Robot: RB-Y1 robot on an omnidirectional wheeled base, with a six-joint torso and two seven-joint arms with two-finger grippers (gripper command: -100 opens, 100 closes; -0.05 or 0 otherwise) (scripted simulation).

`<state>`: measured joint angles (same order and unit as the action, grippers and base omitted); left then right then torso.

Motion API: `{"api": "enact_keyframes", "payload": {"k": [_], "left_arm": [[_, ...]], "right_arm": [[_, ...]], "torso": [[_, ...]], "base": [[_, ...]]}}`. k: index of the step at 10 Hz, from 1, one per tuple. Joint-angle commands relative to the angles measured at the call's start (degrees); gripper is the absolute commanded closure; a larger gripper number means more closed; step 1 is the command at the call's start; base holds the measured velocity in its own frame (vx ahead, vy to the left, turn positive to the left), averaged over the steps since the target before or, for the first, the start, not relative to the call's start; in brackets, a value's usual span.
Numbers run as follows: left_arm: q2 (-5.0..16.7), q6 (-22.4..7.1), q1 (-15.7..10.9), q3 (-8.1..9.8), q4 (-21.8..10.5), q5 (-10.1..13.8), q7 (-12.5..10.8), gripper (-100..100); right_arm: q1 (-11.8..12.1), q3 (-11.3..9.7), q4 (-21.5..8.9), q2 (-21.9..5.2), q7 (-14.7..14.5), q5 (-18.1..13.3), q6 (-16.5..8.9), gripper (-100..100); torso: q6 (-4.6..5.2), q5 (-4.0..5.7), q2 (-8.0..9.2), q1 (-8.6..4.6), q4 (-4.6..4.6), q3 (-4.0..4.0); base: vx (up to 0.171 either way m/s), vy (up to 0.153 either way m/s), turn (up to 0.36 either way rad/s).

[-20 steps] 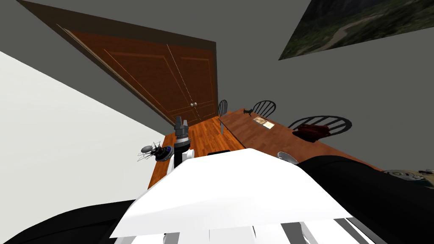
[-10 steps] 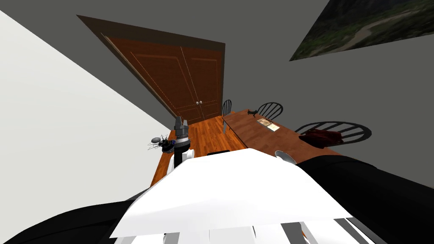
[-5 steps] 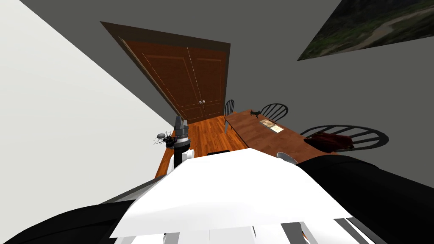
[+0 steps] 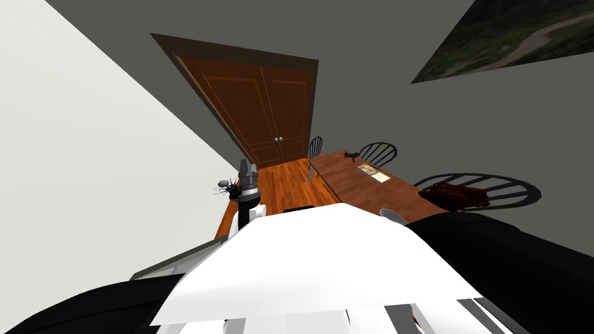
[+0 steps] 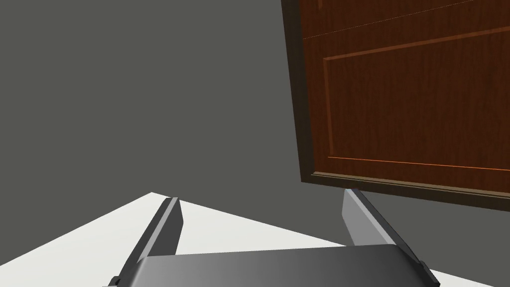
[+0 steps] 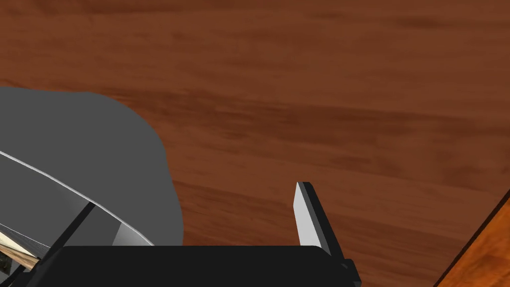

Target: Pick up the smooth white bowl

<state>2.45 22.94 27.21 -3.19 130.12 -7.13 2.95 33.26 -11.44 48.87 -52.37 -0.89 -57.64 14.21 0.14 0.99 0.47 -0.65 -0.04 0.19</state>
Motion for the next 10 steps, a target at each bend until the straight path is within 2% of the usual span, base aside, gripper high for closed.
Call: {"api": "enact_keyframes", "payload": {"k": [1,4,5,6,9,10], "left_arm": [[0.0,0.0,0.0,0.0,0.0,0.0,0.0,0],[0.0,0.0,0.0,0.01,0.0,0.0,0.0,0],[0.0,0.0,0.0,0.01,0.0,0.0,0.0,0],[0.0,0.0,0.0,0.0,0.0,0.0,0.0,0],[0.0,0.0,0.0,0.01,0.0,0.0,0.0,0],[0.0,0.0,0.0,0.01,0.0,0.0,0.0,0]], "right_arm": [[-0.9,-2.5,-2.8,-0.6,-2.9,2.9,-0.6,-100],[-0.9,-2.5,-2.8,-0.6,-2.9,8.0,-0.6,-100],[-2.9,-5.4,-5.7,-2.3,-5.8,9.8,-1.7,-100],[-2.9,-6.6,-6.9,-2.3,-6.7,11.6,-1.7,-100],[-2.9,-6.9,-6.9,-2.3,-6.7,16.8,-1.7,-100],[-4.9,-9.7,-9.7,-4.1,-9.5,18.6,-2.9,-100]], "torso": [[0.0,0.0,0.0,0.0,0.0,0.0],[0.12,0.02,-0.08,-0.09,-0.01,-0.03],[0.1,0.03,-0.16,-0.12,-0.03,-0.08],[0.01,-0.01,0.01,-0.01,0.0,0.01],[0.12,0.02,-0.09,-0.09,-0.01,-0.04],[0.11,0.03,-0.17,-0.12,-0.03,-0.08]], "base": [[-0.091,0.041,0.182],[-0.019,0.006,-0.02],[-0.076,0.04,0.339],[-0.091,0.038,0.179],[-0.017,0.009,-0.024],[-0.062,0.043,0.286]]}}
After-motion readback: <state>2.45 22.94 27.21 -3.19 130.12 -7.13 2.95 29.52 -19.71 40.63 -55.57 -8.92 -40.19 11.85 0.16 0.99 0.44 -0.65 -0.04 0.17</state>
